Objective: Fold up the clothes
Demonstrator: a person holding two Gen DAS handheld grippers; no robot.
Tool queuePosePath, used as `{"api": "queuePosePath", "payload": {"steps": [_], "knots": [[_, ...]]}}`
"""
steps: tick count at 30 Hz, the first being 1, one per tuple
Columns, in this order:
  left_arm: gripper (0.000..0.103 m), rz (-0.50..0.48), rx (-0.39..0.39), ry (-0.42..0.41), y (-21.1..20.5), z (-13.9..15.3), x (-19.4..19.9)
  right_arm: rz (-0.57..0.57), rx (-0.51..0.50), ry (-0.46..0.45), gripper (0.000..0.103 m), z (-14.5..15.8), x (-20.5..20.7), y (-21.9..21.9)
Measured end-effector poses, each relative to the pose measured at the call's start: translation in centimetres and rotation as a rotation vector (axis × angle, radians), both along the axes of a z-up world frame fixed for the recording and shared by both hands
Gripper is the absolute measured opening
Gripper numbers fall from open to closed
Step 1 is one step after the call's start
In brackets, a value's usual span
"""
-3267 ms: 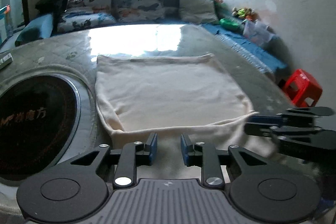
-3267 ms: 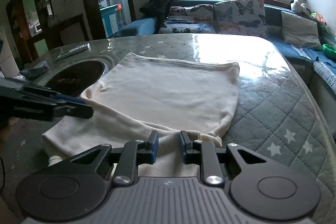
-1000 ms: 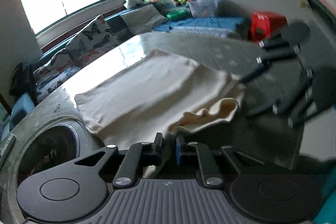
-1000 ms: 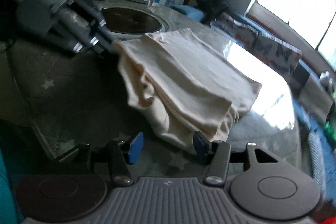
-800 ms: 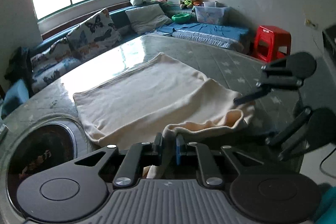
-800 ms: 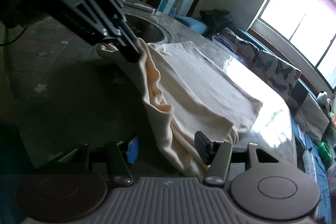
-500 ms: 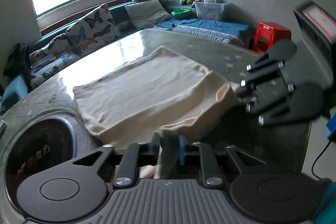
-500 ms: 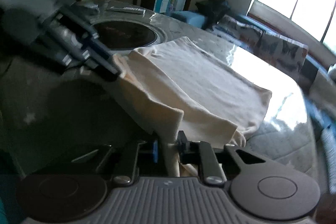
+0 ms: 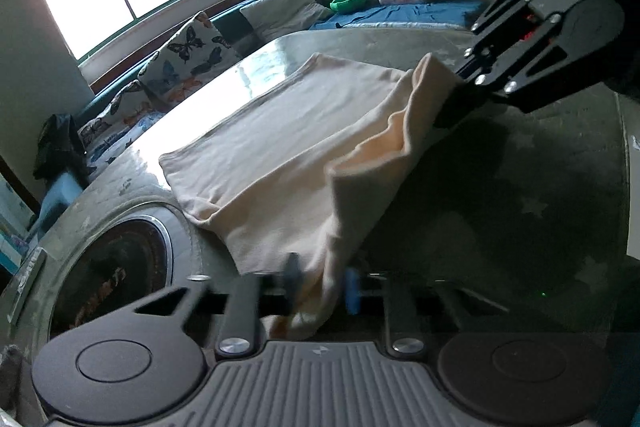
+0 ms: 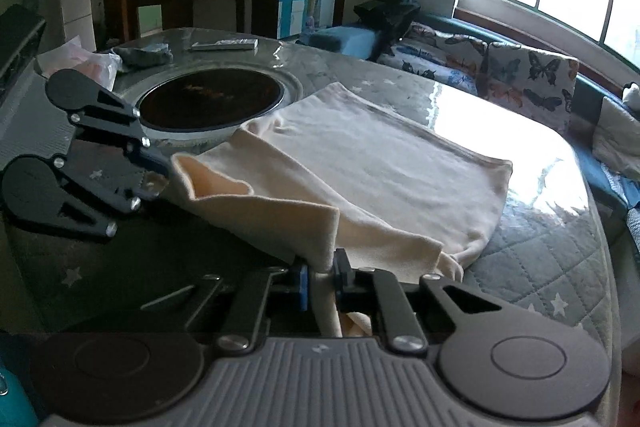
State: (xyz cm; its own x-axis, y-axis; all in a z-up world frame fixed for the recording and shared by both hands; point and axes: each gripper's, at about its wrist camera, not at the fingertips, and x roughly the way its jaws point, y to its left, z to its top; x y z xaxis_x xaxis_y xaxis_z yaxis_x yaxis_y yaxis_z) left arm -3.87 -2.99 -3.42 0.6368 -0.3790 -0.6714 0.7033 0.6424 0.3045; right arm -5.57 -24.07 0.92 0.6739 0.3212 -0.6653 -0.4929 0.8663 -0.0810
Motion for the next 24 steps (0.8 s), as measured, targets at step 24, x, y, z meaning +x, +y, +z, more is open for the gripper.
{"api": "queuePosePath", "payload": {"steps": [24], "knots": [[0.006, -0.089, -0.19, 0.074, 3.2, 7.8, -6.3, 0.138, -0.005, 0.022, 0.009, 8.1, -11.3, -0.3]]}}
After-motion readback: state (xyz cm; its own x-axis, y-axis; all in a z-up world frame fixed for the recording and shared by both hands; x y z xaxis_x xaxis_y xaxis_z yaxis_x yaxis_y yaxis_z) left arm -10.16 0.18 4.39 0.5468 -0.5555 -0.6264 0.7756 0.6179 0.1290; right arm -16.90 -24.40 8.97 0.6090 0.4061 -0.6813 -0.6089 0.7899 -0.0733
